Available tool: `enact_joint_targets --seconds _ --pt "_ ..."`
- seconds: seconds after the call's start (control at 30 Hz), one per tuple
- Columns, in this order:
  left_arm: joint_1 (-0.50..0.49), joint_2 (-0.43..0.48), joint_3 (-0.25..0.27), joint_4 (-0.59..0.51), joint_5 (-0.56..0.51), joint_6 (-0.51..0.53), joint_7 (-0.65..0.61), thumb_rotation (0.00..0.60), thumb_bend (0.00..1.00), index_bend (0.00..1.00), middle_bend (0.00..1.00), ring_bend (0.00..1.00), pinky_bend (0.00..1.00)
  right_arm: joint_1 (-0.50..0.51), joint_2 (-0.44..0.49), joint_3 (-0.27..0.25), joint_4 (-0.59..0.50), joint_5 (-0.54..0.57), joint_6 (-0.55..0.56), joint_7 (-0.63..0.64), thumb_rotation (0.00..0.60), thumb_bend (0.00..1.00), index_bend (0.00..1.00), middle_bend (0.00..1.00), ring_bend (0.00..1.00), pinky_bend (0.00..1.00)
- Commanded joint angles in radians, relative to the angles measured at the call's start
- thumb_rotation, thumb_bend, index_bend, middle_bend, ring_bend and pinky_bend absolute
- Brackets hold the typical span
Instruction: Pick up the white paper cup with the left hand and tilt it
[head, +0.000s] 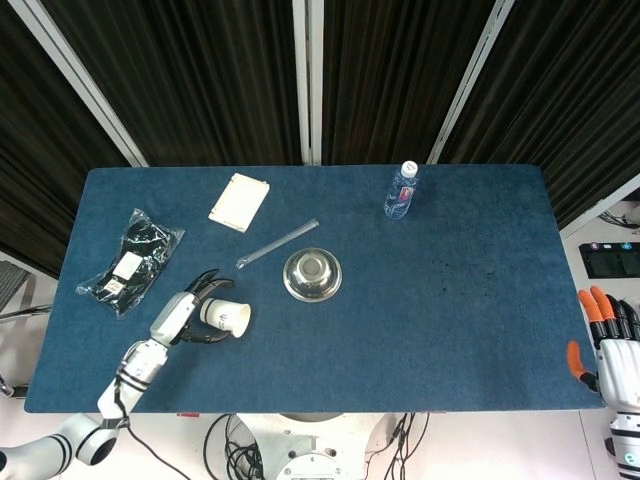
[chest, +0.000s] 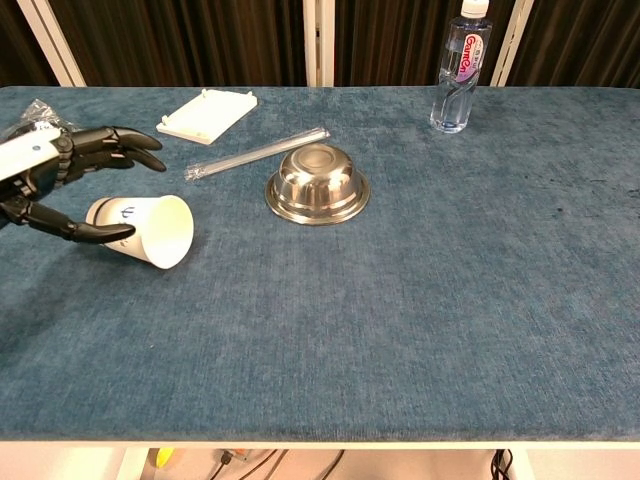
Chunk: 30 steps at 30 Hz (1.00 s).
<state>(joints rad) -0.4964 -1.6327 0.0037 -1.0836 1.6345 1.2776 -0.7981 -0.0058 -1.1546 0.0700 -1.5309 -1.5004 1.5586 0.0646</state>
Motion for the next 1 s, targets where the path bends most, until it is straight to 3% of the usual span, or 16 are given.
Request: enact_joint_targets --seconds 0.03,0.13,0.23,0.37,0.53,0.8,1.0 --pt "-0.03 0.149 0.023 -0.165 0.034 -0.049 0.287 0.6 0.18 0.15 0.13 0.0 0.03 0.0 0.0 0.001 0.0 0.001 0.001 -0.001 0.6 0.48 0.0 0.0 0.0 0.0" --pt "-0.042 0.24 0.022 -0.331 -0.007 -0.13 0.553 0.6 0.17 0.12 0.11 0.0 0.0 0.002 -0.005 0.002 0.001 0.001 0.0 -0.004 0.6 0.48 0.0 0.0 0.0 0.0" --pt "-0.048 0.269 0.017 -0.441 -0.06 -0.186 0.74 0.6 0.17 0.11 0.11 0.0 0.0 0.004 -0.01 0.001 0.003 -0.002 -0.002 -0.01 0.6 0.48 0.0 0.0 0.0 0.0" --pt "-0.064 0.246 0.001 -0.473 -0.112 -0.234 0.911 0.6 0.17 0.11 0.11 0.0 0.0 0.005 -0.012 0.0 0.005 -0.002 -0.004 -0.015 0.6 0.48 0.0 0.0 0.0 0.0" --pt "-0.082 0.197 -0.012 -0.454 -0.159 -0.273 1.025 0.6 0.17 0.11 0.11 0.0 0.0 0.001 -0.011 0.004 0.011 0.005 0.0 -0.008 0.6 0.48 0.0 0.0 0.0 0.0" --pt "-0.096 0.163 -0.036 -0.426 -0.189 -0.271 1.105 0.6 0.17 0.13 0.14 0.0 0.0 0.002 -0.032 0.015 0.037 0.027 0.001 -0.039 0.6 0.48 0.0 0.0 0.0 0.0" --pt "-0.101 0.165 -0.037 -0.433 -0.208 -0.282 1.122 0.6 0.17 0.23 0.21 0.0 0.0 0.003 -0.035 0.015 0.045 0.029 -0.003 -0.035 0.6 0.48 0.0 0.0 0.0 0.0"
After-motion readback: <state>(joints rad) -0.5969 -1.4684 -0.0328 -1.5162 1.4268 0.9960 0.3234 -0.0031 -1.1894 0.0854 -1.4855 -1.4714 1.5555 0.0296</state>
